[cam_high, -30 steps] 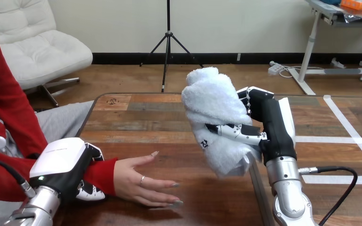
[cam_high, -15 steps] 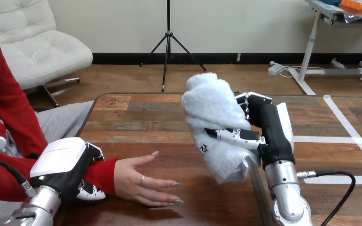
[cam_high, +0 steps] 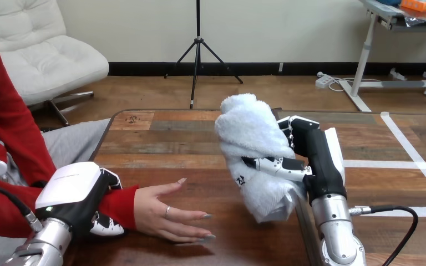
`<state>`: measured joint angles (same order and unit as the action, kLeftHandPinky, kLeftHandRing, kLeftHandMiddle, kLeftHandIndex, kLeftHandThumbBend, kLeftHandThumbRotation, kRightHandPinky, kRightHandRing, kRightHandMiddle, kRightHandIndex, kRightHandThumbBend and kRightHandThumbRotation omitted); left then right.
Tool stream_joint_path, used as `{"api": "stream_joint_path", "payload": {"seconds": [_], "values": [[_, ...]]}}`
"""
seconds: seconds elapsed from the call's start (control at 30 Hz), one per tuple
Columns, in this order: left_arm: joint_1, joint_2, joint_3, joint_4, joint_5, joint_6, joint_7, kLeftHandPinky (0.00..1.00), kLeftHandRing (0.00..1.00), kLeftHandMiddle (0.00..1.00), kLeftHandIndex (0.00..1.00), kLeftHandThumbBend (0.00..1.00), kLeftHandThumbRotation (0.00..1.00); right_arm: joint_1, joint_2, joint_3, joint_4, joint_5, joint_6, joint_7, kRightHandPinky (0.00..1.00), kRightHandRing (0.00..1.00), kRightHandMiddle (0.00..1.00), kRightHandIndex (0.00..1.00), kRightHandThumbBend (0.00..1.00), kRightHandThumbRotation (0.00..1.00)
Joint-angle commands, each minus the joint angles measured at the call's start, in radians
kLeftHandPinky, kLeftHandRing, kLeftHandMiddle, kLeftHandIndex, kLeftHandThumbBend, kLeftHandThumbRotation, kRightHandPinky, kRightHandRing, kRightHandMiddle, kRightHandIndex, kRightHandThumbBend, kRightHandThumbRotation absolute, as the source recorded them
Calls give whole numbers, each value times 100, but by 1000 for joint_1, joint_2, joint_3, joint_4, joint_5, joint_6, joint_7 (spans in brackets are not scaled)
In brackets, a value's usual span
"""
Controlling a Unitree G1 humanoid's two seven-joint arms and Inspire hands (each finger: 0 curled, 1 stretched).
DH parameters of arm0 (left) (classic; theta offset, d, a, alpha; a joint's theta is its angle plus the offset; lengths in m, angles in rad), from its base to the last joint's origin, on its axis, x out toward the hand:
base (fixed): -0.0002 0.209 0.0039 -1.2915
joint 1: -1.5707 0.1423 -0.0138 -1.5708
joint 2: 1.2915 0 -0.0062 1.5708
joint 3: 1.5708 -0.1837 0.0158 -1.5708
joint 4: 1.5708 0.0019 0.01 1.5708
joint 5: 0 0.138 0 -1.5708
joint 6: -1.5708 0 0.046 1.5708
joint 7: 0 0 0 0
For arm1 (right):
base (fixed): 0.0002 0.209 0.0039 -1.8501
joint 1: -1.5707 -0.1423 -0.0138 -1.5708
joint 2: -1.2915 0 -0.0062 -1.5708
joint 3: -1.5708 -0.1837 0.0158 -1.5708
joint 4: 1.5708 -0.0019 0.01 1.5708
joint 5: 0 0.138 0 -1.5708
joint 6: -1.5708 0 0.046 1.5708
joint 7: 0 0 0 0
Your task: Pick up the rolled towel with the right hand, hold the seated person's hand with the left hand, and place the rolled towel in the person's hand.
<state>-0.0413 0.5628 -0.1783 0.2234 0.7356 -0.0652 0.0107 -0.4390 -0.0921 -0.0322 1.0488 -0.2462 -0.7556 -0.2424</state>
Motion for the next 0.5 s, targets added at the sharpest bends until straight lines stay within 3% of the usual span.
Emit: {"api": "stream_joint_path", "payload": {"seconds": [0.0,0.47], "values": [[-252,-57,69,-284,-75,-35,31,27,35,42,41,63,0,-184,0,4,-6,-1,-80,-50,27,31,37,41,77,0],[-267,-57,75,-290,-76,-38,27,26,34,41,41,63,0,-191,3,0,17,5,-64,-49,27,32,38,41,77,0]]}}
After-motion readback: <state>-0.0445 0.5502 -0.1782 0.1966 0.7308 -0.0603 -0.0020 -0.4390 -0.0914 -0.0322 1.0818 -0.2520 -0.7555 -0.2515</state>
